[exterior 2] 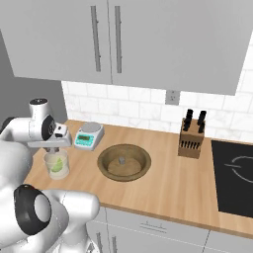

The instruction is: Grab a lemon wedge from the fridge and one ice cube from the ice bowl, and put them in the glass of lemonade.

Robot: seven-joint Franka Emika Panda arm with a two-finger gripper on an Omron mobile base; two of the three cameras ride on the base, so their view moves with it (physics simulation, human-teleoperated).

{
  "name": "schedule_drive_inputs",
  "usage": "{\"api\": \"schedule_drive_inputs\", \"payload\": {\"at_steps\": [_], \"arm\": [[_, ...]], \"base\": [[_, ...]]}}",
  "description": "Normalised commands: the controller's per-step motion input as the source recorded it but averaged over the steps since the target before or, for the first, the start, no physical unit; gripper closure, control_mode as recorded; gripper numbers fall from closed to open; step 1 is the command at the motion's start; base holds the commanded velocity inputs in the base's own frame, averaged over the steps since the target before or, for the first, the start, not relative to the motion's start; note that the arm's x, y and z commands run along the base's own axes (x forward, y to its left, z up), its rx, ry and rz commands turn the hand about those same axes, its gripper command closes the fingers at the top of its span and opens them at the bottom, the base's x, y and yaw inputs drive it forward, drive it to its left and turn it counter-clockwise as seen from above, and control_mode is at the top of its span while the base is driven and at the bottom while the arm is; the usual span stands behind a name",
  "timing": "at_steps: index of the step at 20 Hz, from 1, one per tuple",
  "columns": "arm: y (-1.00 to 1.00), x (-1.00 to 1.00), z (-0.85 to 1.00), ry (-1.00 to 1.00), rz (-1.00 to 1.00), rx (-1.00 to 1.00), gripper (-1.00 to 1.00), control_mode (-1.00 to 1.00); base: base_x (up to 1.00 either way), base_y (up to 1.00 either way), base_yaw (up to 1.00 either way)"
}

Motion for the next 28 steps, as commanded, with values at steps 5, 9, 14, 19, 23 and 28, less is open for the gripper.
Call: {"api": "schedule_drive_inputs", "payload": {"at_steps": [5,9,14,19,23,28], "arm": [[0.01,0.15,0.0,0.04,0.0,0.0,1.0,-1.0],[0.0,0.03,-0.01,0.01,0.0,0.0,1.0,-1.0],[0.0,0.0,-0.3,0.0,0.0,0.0,1.0,-1.0],[0.0,0.0,-0.04,0.0,0.0,0.0,1.0,-1.0],[0.0,0.0,0.0,0.0,0.0,0.0,-1.0,-1.0],[0.0,0.0,0.0,0.0,0.0,0.0,-1.0,-1.0]], "base": [[0.0,0.0,0.0],[0.0,0.0,0.0],[0.0,0.0,0.0],[0.0,0.0,0.0],[0.0,0.0,0.0],[0.0,0.0,0.0]]}}
